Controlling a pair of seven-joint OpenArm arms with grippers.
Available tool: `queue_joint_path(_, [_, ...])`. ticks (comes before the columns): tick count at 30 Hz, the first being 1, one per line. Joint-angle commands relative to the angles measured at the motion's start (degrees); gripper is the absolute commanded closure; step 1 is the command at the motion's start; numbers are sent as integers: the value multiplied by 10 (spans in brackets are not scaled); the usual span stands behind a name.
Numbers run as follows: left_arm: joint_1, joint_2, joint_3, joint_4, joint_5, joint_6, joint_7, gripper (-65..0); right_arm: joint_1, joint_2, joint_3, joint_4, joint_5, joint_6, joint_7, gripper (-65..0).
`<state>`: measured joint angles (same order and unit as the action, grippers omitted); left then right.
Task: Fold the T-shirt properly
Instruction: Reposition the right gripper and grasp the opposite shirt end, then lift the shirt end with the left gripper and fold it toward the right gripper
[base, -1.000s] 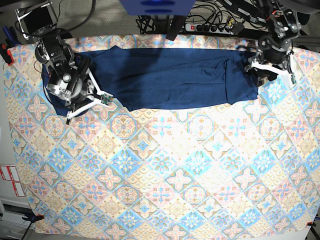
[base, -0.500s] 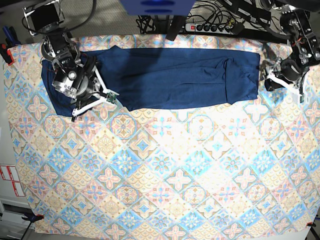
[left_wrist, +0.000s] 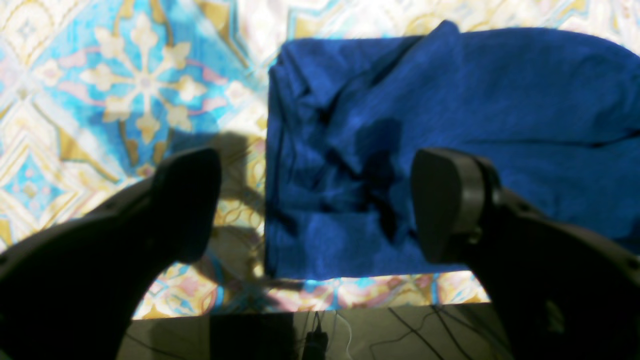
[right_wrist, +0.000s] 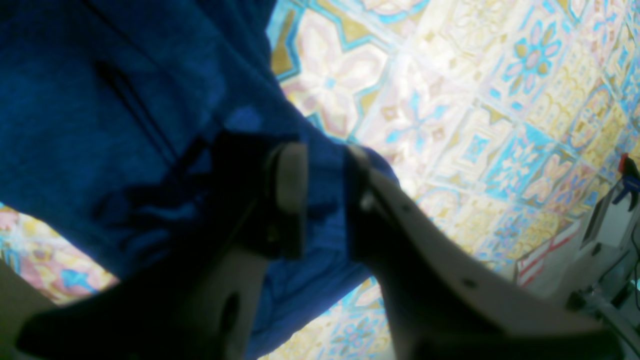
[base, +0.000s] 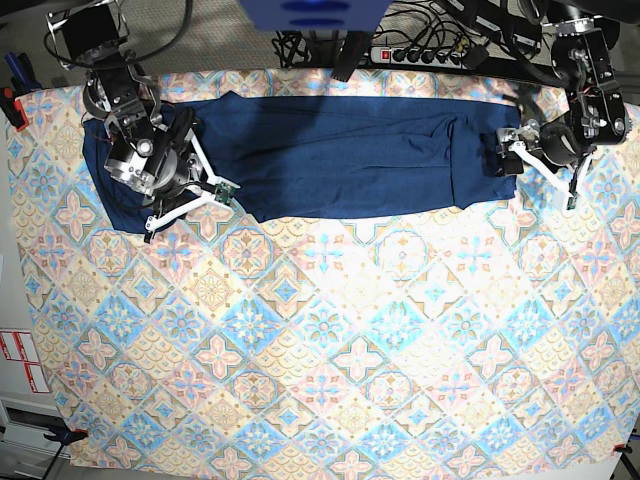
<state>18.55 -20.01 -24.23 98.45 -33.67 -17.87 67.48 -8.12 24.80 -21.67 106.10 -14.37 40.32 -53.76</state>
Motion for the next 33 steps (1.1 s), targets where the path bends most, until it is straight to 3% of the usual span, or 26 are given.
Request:
queue_joint_path(1, [-1, -10, -5, -4, -7, 0, -6, -580, 6, 7, 4, 11, -2, -3, 4, -127])
queue_joint_path(6, [-13, -10, -5, -72, -6, 0, -19, -580, 6, 7, 4, 11, -2, -3, 4, -127])
queue_joint_path(14, [-16, -7, 2, -90, -4, 0, -43, -580, 6, 7, 4, 12, -2, -3, 4, -127])
queue_joint_path(19, [-34, -3, 57, -167, -5, 0, -77, -580, 6, 7, 4, 16, -2, -3, 3, -127])
queue_joint_path(25, [-33, 4, 104, -171, -12, 0, -91, -577, 6, 7, 4, 23, -2, -3, 3, -127])
queue_joint_path(29, [-30, 15, 116, -171, -12, -3, -91, -475, 6, 7, 4, 23, -2, -3, 3, -127])
queue_joint_path(33, [-17, 27, 122, -150, -18, -44, -90, -322, 6, 7, 4, 23, -2, -3, 3, -127])
